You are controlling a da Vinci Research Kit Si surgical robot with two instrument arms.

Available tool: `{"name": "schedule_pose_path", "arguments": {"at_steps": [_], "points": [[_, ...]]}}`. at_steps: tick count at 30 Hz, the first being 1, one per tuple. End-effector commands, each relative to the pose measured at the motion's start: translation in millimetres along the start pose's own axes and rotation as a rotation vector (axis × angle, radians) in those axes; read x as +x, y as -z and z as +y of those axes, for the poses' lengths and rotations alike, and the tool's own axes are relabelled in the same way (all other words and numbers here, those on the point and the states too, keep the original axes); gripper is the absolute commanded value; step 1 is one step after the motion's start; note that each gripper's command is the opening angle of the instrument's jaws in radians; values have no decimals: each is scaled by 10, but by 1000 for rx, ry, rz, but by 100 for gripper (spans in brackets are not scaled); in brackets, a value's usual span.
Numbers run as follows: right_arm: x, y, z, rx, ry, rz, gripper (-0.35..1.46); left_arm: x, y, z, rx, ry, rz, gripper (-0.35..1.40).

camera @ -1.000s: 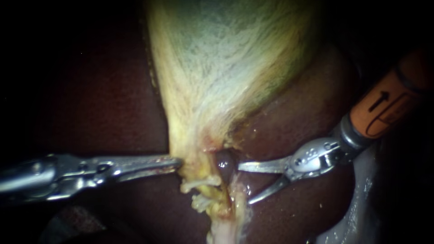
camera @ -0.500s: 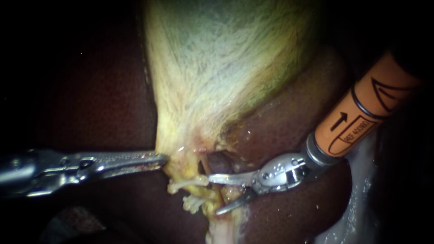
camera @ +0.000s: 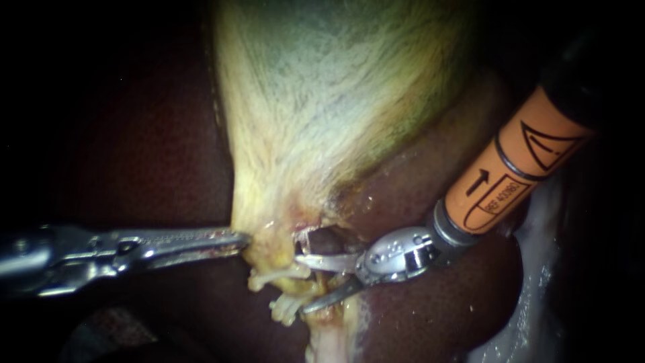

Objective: Go to the cutting position left tube

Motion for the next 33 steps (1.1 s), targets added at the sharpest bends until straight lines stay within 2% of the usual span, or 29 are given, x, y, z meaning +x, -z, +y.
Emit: {"name": "schedule_pose_path", "arguments": {"at_steps": [1, 10, 33], "points": [[0, -5, -1, 8, 0, -1, 143, 0, -1, 0, 0, 0, -1, -16], [3, -37, -2, 37, 4, -1, 143, -1, -6, 2, -2, 0, -1, -16], [7, -46, 0, 36, -3, -4, 143, 0, -12, 5, -3, 1, -1, -16]]}}
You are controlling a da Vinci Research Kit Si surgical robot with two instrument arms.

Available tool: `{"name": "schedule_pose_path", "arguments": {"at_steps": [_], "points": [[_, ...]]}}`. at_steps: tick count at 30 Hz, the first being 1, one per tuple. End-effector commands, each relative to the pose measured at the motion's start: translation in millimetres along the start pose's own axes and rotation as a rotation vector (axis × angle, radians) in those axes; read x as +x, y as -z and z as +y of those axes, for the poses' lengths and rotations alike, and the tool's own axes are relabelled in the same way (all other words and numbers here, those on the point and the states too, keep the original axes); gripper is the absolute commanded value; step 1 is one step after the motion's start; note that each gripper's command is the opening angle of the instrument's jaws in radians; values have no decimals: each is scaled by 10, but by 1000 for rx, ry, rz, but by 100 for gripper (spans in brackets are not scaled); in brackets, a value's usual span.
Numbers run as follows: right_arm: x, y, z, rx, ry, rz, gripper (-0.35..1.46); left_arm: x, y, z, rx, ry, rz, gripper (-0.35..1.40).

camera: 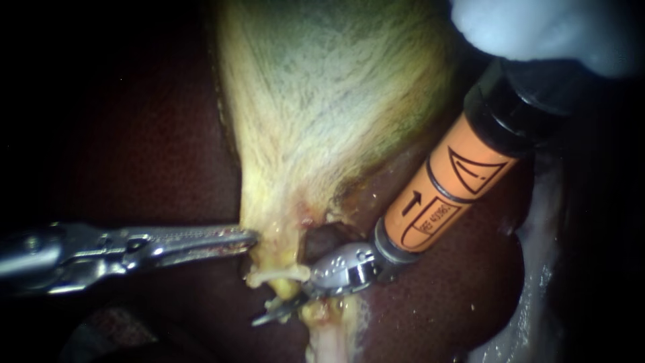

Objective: Go to the cutting position left tube

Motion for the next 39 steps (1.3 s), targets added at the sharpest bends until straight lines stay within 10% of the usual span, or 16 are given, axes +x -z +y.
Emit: {"name": "schedule_pose_path", "arguments": {"at_steps": [1, 17, 39], "points": [[0, 1, 0, 1, 1, 1, 143, 0, 0, 0, 0, 0, 0, -16], [2, 8, -14, 41, 17, 3, 142, 7, -9, 37, -10, 6, 0, -16], [0, 6, -9, 42, 6, 3, 140, 4, -11, 30, -15, 7, 0, -16]]}}
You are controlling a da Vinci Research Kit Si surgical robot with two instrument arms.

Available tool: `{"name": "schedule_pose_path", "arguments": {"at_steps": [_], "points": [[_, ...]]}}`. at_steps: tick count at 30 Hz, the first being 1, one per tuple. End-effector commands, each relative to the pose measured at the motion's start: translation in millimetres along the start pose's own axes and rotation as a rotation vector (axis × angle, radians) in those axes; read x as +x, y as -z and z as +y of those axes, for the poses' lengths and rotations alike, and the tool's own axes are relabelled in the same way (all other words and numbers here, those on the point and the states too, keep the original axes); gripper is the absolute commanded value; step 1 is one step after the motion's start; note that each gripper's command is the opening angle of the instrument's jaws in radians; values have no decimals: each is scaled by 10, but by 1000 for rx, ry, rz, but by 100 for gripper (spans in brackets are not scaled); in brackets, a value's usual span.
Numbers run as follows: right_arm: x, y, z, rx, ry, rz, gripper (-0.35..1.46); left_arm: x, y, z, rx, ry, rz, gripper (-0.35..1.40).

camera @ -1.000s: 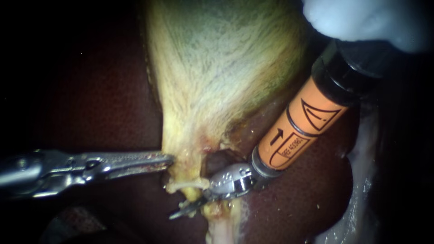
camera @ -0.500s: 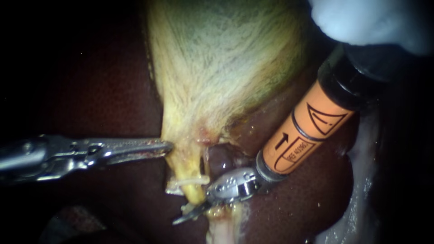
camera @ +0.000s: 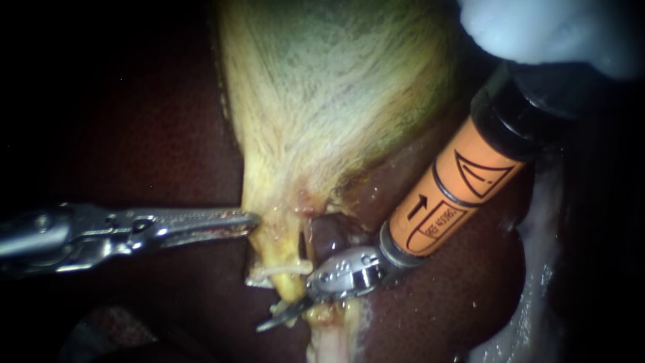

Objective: Go to the cutting position left tube

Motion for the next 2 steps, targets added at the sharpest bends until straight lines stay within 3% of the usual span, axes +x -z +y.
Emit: {"name": "schedule_pose_path", "arguments": {"at_steps": [1, 2], "points": [[0, 0, -1, 0, -1, 0, 140, 0, 0, 0, -1, 0, 0, -16], [0, 0, -1, 0, -7, 0, 140, 0, 0, 0, -1, 0, 0, -16]]}}
